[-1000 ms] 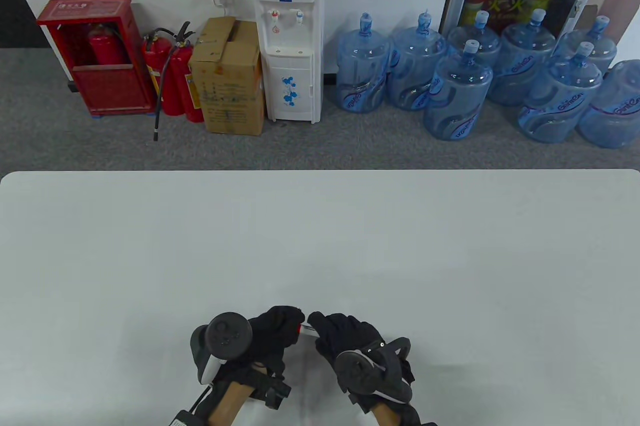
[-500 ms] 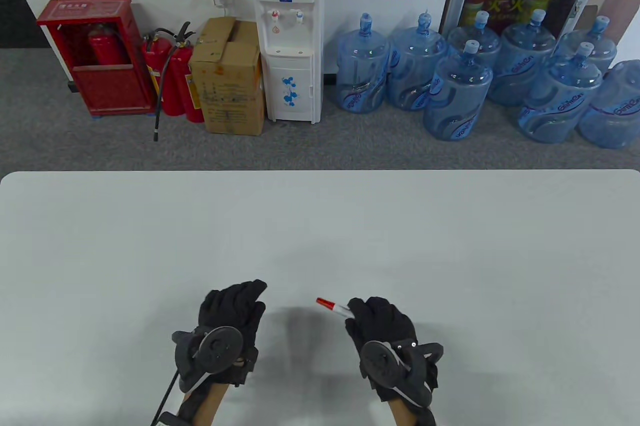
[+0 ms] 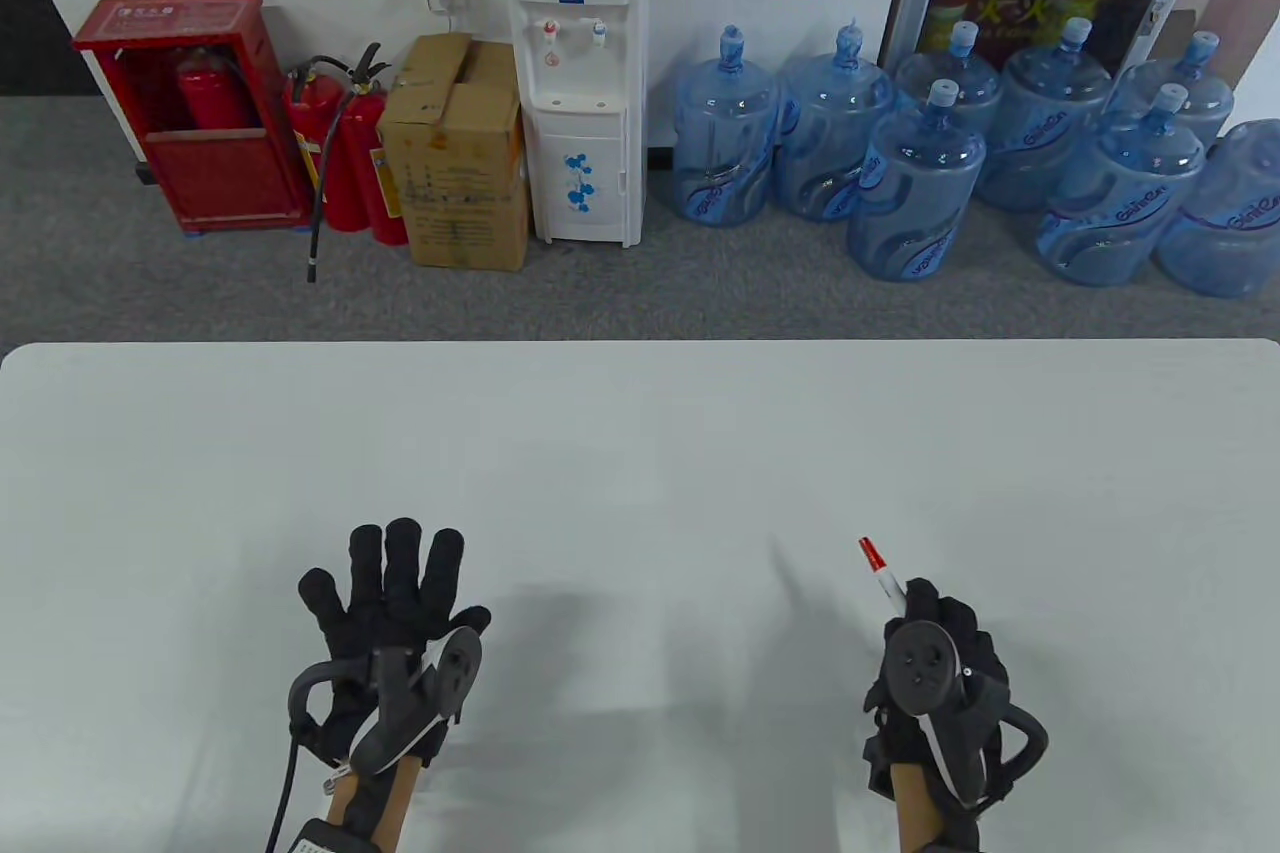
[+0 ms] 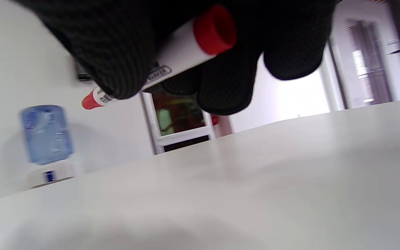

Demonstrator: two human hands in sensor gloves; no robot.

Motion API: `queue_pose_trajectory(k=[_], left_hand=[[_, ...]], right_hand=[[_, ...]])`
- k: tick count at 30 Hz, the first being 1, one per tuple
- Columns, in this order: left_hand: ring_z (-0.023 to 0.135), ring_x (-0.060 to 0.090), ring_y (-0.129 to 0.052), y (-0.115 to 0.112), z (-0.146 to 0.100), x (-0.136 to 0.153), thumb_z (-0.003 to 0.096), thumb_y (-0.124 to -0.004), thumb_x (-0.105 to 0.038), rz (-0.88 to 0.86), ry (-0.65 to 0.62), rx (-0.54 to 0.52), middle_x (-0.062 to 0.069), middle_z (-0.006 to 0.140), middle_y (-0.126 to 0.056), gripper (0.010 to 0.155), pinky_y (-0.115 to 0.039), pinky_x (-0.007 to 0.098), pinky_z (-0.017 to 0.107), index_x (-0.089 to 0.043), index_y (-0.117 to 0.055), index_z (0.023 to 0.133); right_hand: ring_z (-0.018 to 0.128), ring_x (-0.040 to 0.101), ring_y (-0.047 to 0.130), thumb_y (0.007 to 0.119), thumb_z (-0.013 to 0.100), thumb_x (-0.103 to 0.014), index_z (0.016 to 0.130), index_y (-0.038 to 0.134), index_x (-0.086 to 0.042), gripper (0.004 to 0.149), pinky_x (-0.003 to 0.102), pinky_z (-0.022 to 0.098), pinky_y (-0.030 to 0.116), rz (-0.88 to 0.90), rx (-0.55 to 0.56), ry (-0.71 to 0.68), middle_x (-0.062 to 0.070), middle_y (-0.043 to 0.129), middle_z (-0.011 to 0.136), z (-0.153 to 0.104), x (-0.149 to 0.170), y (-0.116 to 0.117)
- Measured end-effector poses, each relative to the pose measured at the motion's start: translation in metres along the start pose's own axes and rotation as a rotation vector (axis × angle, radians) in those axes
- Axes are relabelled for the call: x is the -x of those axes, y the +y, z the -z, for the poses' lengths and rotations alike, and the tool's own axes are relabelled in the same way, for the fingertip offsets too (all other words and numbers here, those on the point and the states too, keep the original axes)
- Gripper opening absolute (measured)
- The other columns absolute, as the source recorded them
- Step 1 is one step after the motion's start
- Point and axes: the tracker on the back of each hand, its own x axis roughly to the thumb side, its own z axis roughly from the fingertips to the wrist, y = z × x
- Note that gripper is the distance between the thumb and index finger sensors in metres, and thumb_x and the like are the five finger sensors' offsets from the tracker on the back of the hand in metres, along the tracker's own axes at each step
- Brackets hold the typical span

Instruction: Insert the marker cap back onto the marker

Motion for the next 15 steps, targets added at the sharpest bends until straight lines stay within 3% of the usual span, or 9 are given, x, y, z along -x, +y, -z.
queue_pose_trajectory(k=[7, 15], left_hand=[[0.119, 0.039, -0.026, -0.002, -0.001, -0.001, 0.0433, -0.04, -0.067, -0.006, 0.003, 0.015, 0.007, 0.128, -0.033, 0.077, -0.018, 0.074, 0.069, -0.04, -0.018, 0.112], [0.119, 0.039, -0.028, -0.003, -0.001, -0.002, 0.0437, -0.041, -0.066, -0.011, 0.01, 0.019, 0.007, 0.127, -0.037, 0.077, -0.019, 0.074, 0.07, -0.04, -0.021, 0.113]], right_hand=[[0.064, 0.021, 0.098, 0.086, 0.039, -0.04, 0.089, 0.083, -0.025, 0.052, 0.052, 0.059, 0.078, -0.148, -0.046, 0.168, 0.002, 0.09, 0.082, 0.016, 0.035, 0.014], [0.063, 0.021, 0.098, 0.086, 0.039, -0.041, 0.088, 0.085, -0.025, 0.051, 0.051, 0.058, 0.079, -0.248, -0.096, 0.199, 0.001, 0.091, 0.081, 0.02, 0.038, 0.021]])
